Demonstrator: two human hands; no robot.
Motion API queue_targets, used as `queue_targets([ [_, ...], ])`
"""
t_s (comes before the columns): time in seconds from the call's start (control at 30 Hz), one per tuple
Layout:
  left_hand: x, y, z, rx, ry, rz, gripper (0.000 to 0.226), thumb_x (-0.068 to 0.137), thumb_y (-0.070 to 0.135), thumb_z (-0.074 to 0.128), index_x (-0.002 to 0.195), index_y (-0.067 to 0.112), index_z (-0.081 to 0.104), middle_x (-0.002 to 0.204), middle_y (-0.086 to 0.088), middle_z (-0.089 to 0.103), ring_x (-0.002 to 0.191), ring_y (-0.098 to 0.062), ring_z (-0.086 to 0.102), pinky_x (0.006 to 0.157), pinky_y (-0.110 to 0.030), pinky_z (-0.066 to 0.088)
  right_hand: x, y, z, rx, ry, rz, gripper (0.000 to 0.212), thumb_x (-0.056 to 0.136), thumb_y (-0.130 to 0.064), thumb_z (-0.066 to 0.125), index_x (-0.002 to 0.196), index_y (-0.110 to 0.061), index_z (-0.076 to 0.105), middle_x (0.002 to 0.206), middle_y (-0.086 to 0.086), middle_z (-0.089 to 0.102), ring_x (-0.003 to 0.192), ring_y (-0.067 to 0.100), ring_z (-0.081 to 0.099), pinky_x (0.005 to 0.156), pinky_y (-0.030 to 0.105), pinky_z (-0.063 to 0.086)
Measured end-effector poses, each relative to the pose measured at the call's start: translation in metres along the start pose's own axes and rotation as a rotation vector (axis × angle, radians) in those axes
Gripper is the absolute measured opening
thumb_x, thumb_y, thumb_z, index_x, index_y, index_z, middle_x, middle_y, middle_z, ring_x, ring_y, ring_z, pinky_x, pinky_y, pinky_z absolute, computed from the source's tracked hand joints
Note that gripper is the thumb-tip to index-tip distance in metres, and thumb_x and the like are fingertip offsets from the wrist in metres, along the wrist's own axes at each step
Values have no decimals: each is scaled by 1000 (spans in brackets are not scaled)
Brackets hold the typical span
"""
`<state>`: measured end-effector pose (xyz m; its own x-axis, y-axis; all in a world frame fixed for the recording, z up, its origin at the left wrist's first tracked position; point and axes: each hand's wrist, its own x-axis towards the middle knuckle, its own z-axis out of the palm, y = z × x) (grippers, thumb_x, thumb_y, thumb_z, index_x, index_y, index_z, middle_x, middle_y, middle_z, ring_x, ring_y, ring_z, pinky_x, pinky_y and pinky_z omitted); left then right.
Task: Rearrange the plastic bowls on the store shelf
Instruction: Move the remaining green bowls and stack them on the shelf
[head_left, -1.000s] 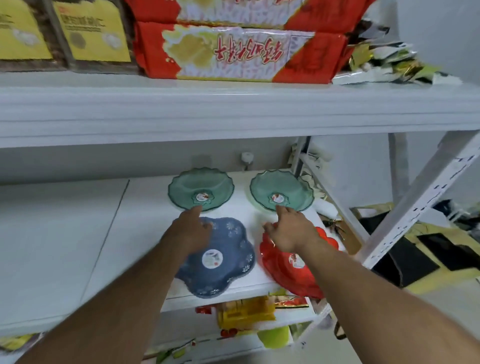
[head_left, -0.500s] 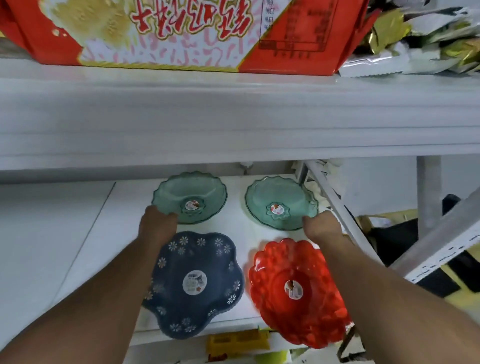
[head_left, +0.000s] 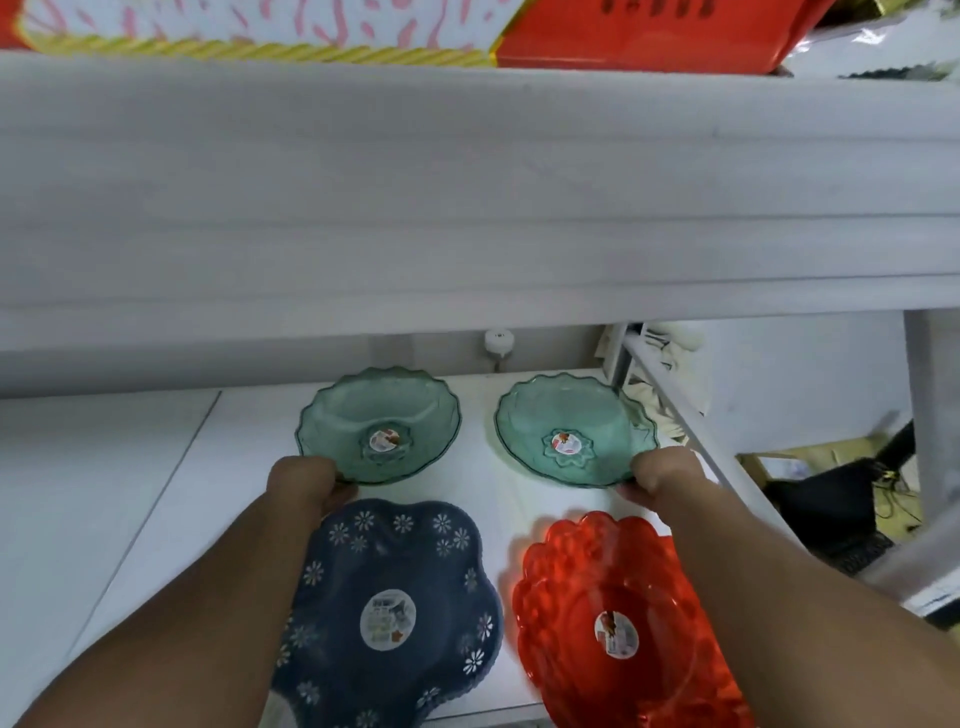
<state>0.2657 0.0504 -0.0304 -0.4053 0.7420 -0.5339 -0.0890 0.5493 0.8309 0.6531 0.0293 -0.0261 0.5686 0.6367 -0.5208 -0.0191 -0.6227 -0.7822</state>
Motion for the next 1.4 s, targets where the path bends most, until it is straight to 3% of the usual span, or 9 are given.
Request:
queue_targets([
  [0.2,-21,11,-24,-147,-15,2,10,88,-11,58,89,-2,64,88,-17,64,73,-29,64,50,-38,59,-29,-17,-4,135,-62,-56,18,87,3,53,101,-1,62,83,19,71,56,33,70,75,47,60],
  [0.33,-54,17,-61,-223,28,22,20,94,-7,49,108,1,62,92,-13,65,74,-26,66,55,-34,60,-75,-29,-4,240,-115,-102,13,89,4,50,98,0,59,83,20,68,56,31,66,50,32,59],
  [0.47,-95,8,-107,-282,85,17,29,93,-11,42,112,0,61,98,-13,67,77,-24,67,62,-33,62,-120,-32,5,253,-166,-123,5,90,1,54,88,4,57,76,20,65,58,31,66,70,42,61],
  [0.6,-126,-8,-157,-336,164,45,26,93,-8,43,110,-1,62,104,-16,67,79,-25,67,57,-29,62,-158,-24,25,246,-251,-139,8,88,3,55,80,4,55,81,25,66,61,34,66,51,38,61],
  [0.8,-159,-35,-230,-427,227,43,22,92,-6,44,104,1,61,94,-13,67,85,-28,68,59,-31,61,-213,-4,60,223,-327,-161,7,89,1,57,86,7,59,84,25,68,59,30,68,53,38,61],
  [0.97,-169,-53,-299,-477,269,52,24,91,-7,44,107,-1,61,90,-13,66,81,-28,66,49,-26,60,-273,11,92,169,-328,-206,35,80,-17,66,102,10,65,72,20,71,56,30,69,68,41,62],
  [1.1,-169,-68,-360,-473,303,40,19,94,-8,41,99,0,58,91,-12,62,75,-28,62,45,-26,58,-335,25,120,136,-326,-178,17,94,-9,56,101,4,64,34,4,59,25,12,56,31,15,45],
  [1.23,-164,-81,-420,-444,322,27,19,96,-5,43,83,2,56,89,-12,62,71,-28,65,53,-28,58,-388,40,153,154,-344,-183,17,94,-10,55,101,3,64,34,3,59,24,11,55,32,14,42],
  [1.4,-141,-95,-475,-408,324,13,19,94,-2,48,105,-3,63,100,-18,69,75,-29,71,71,-39,63,-421,51,205,212,-384,-184,21,93,-3,56,108,9,61,62,18,69,48,24,67,47,28,59],
])
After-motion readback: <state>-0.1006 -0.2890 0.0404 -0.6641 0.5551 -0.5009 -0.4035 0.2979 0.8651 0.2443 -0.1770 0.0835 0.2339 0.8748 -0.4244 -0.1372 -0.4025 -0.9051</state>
